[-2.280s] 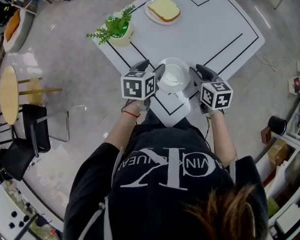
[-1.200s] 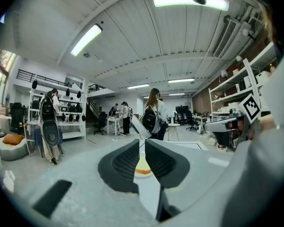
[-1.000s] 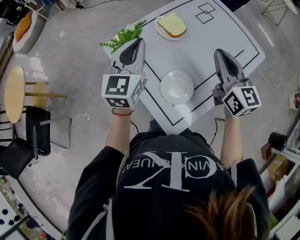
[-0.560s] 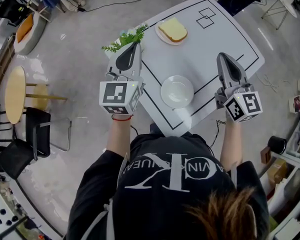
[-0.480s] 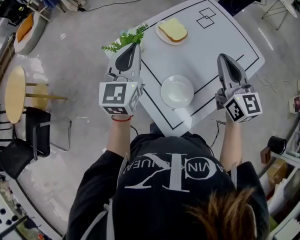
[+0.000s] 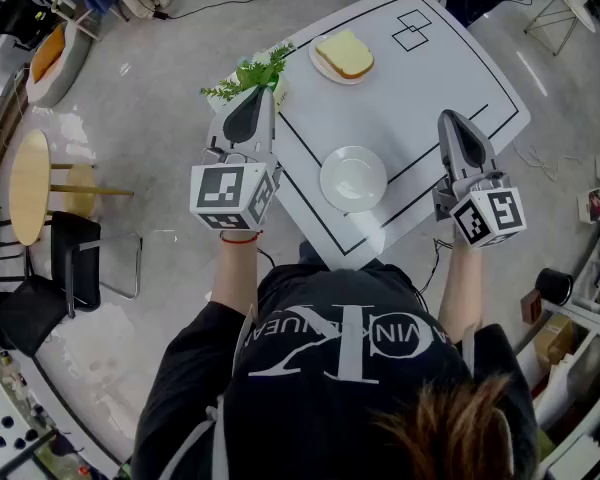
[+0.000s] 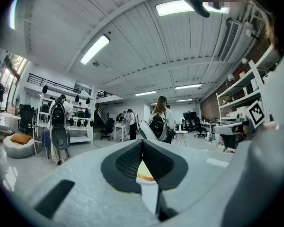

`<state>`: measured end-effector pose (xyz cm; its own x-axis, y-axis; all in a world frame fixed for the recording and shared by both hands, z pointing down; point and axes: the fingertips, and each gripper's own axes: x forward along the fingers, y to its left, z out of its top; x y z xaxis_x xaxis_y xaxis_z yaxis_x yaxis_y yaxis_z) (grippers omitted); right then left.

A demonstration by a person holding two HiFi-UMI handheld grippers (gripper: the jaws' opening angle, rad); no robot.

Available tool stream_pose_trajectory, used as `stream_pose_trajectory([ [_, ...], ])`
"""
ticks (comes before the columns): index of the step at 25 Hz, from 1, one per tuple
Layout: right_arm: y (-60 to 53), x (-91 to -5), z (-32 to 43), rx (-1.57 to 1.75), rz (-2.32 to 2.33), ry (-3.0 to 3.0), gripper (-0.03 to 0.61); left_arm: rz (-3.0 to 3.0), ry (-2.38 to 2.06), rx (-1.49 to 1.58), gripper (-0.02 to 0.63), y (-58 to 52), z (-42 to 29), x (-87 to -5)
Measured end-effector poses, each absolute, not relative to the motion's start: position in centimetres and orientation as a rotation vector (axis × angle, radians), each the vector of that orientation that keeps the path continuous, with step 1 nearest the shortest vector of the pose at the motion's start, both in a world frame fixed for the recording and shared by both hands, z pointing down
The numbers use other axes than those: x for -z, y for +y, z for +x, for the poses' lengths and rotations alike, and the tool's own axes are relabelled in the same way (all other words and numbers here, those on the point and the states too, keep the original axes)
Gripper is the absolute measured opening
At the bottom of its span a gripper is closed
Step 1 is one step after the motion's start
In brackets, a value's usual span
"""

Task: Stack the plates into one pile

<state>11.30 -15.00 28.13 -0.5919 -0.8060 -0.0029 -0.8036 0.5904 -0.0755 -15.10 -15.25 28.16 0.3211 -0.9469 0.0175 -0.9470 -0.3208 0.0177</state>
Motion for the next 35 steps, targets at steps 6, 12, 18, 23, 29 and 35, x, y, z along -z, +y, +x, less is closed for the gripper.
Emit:
stream_pose_trajectory([
  [6, -14.8, -28.3, 11.4, 0.108, -1.388, 2.769, 0.000, 2.539, -1.804, -0.004, 0.009, -15.2, -14.7, -28.2],
  [12, -14.7, -28.3, 11.7, 0.126, -1.391, 2.749, 0.000, 2.544, -1.792, -0.002, 0.009, -15.3, -14.4, -28.2],
  [18, -14.5, -28.5, 11.7, 0.128, -1.380, 2.763, 0.000, 2.553, -1.787, -0.005, 0.009, -15.1, -14.2, -28.2],
  [23, -14.7, -28.6, 11.6, 0.155, -1.384, 2.757, 0.000, 2.560, -1.780, -0.002, 0.009, -15.3, -14.0, -28.1],
  [29, -14.5, -28.7, 11.4, 0.162, -1.365, 2.762, 0.000, 2.559, -1.776, -0.005, 0.009, -15.2, -14.0, -28.3],
  [35, -14.3, -29.2, 11.2, 0.179, -1.358, 2.776, 0.000, 2.557, -1.776, -0.014, 0.009, -15.1, -14.1, -28.6],
])
